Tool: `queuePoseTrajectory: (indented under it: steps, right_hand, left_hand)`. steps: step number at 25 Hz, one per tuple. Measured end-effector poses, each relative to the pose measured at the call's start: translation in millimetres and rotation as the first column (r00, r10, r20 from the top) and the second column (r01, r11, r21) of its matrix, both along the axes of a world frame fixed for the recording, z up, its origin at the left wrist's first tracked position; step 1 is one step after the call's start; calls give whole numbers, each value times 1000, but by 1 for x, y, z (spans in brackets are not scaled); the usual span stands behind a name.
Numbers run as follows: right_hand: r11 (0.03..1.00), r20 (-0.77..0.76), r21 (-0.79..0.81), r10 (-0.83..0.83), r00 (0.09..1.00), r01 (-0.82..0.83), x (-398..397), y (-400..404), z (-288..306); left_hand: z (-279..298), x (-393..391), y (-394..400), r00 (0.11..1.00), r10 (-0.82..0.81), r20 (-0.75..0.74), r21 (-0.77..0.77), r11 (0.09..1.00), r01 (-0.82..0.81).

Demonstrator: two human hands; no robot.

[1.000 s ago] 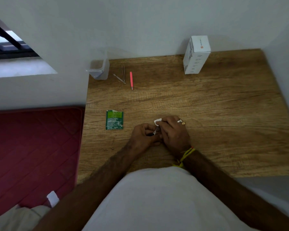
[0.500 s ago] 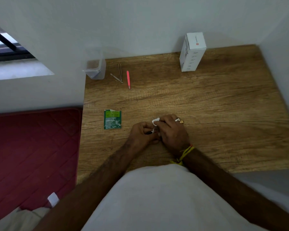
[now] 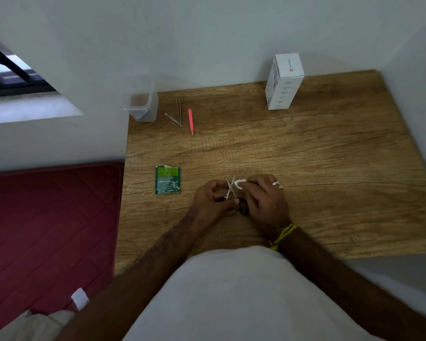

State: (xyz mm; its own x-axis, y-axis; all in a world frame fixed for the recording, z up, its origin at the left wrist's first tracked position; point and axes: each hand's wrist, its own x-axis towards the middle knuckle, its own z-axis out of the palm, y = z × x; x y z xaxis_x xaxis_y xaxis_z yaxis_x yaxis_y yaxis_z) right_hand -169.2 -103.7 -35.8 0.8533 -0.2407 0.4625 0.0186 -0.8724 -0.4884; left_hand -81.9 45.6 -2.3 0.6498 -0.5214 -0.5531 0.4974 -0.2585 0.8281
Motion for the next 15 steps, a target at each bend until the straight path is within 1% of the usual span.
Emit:
queuePoseTrajectory:
  steps: [3,7,11,12,15]
  right_hand:
    - [993,-55,-43,108,993,-110,-5,6,-7]
    - [995,-89,-25,96,991,-98,-2,4,-10]
    - [994,-76,-39,94,993,-97,-4,4,-9]
    - [993,-64,-54,98,993,-102,-3,5,-7]
    - [987,-46,-112,112,993,-116,-5,7,-8]
  left_hand:
    - [0,-1,0,1000,-5,-2,-7,1000,5]
    - [-1,-2,2,999,-26,37,-30,999,27]
    - [-2,-2,7,979,-120,163,10,993,120]
    - [-2,-1,8,975,-136,175,18,991,135]
    - [-3,0,7,979,-138,149,19,990,137]
